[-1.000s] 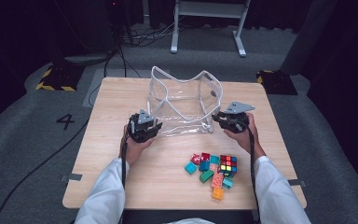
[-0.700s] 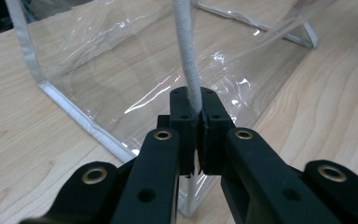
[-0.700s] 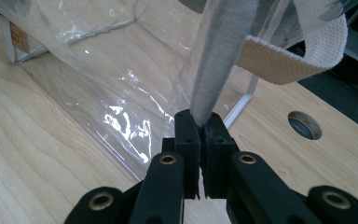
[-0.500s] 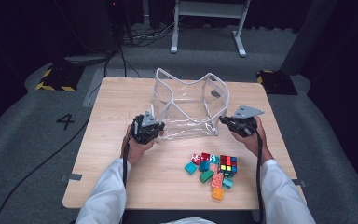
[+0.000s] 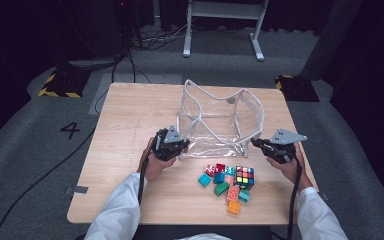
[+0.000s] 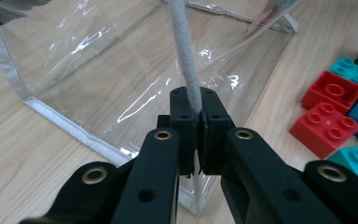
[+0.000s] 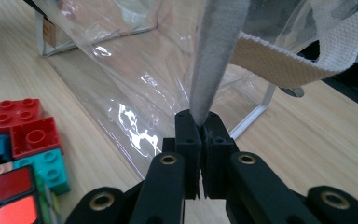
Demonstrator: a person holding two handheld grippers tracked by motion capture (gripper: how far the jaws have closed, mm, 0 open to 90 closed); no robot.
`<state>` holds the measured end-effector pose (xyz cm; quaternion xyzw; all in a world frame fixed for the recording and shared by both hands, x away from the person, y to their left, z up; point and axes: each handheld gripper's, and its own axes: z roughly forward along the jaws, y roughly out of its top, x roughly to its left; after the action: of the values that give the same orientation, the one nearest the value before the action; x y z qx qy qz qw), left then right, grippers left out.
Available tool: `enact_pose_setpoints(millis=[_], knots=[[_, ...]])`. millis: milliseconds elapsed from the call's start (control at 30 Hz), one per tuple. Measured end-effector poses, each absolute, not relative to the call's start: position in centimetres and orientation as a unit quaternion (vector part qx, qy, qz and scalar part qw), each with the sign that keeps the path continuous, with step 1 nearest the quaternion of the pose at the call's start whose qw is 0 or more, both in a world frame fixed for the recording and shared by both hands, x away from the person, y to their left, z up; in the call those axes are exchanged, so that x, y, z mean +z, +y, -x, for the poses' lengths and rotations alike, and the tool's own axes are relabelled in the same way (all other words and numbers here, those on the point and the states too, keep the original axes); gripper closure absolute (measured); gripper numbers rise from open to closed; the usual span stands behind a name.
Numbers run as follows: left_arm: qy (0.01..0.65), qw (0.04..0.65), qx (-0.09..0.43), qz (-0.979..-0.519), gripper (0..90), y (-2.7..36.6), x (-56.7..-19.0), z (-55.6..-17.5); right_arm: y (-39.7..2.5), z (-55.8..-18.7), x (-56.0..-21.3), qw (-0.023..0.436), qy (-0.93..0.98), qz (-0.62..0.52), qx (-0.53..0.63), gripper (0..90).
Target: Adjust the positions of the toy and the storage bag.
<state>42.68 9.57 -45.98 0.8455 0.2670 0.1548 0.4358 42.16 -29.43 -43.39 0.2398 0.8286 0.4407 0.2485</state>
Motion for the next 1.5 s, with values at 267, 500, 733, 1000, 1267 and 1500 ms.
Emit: enact_pose_setpoints(millis=[267,500,733,1000,1267,1500], knots=[[0.252,0.44,0.15,-0.849,86.3,9.4,-46.0,-41.4,-30.3,-40.2,-43.5,0.236,0.83,-0.234,0.448,86.9],[0.241,0.43,0.156,-0.856,86.2,9.6,-45.8,-40.5,-30.5,-39.0,-43.7,0.226,0.823,-0.241,0.463,86.4],[0.244,0.424,0.165,-0.856,78.4,10.1,-45.8,-39.6,-30.7,-38.1,-44.0,0.215,0.824,-0.244,0.464,76.6],[0.253,0.386,0.169,-0.871,67.1,12.8,-46.6,-37.8,-31.4,-37.3,-45.0,0.178,0.835,-0.255,0.453,54.8],[0.27,0.361,0.139,-0.882,47.1,15.9,-48.0,-36.5,-31.4,-36.2,-45.6,0.139,0.846,-0.23,0.459,35.5],[0.299,0.352,0.123,-0.879,25.3,17.2,-48.9,-35.8,-31.0,-35.8,-45.9,0.112,0.861,-0.203,0.453,27.0]])
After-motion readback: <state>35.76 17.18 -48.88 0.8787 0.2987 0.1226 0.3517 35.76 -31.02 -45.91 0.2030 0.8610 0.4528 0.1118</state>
